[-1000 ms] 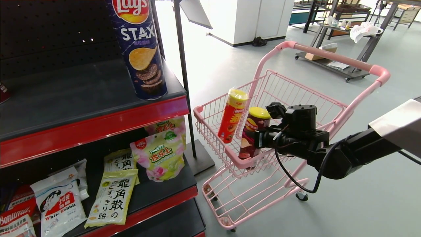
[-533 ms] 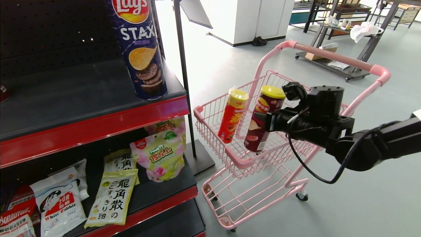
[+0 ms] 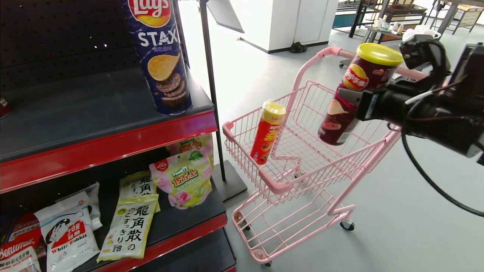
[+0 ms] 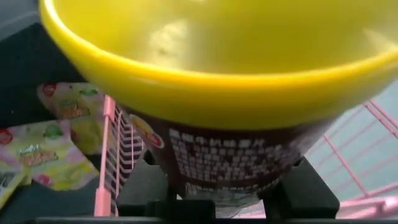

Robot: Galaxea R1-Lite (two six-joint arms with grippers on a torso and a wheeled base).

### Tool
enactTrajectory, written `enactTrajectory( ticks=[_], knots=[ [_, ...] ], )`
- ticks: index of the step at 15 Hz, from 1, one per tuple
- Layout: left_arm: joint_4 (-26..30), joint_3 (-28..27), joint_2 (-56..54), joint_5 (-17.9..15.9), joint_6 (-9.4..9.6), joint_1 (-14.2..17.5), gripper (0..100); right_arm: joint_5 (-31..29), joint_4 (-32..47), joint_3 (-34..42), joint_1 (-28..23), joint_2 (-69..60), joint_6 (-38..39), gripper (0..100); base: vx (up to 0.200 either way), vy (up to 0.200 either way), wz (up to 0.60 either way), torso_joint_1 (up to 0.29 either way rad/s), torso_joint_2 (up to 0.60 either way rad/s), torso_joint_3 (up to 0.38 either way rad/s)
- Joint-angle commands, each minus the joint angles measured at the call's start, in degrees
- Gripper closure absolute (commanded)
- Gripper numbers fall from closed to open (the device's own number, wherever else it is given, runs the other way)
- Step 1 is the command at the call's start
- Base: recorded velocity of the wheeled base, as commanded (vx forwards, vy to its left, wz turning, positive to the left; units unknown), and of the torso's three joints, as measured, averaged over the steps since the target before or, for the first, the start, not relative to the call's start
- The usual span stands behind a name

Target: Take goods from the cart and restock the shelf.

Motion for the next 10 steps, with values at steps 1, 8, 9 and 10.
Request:
enactTrajectory(
  ticks=[1, 8, 9, 10],
  knots=[
    [0.0, 0.0, 0.0, 0.0, -0.01, 0.0, 0, -2.5, 16.9, 9.6, 0.9, -23.1, -2.3, 100, 0.000, 0.000, 0.00, 0.000, 0.00, 0.000],
    [0.0, 0.0, 0.0, -0.2, 0.17, 0.0, 0, -3.2, 41.2, 21.8, -4.6, -49.9, -3.1, 100, 0.000, 0.000, 0.00, 0.000, 0.00, 0.000],
    [0.0, 0.0, 0.0, -0.2, 0.17, 0.0, 0, -3.2, 41.2, 22.5, -5.4, -50.3, -3.3, 100, 0.000, 0.000, 0.00, 0.000, 0.00, 0.000],
    [0.0, 0.0, 0.0, -0.2, 0.17, 0.0, 0, -3.2, 41.2, 22.5, -5.9, -50.3, -3.3, 100, 0.000, 0.000, 0.00, 0.000, 0.00, 0.000]
  ],
)
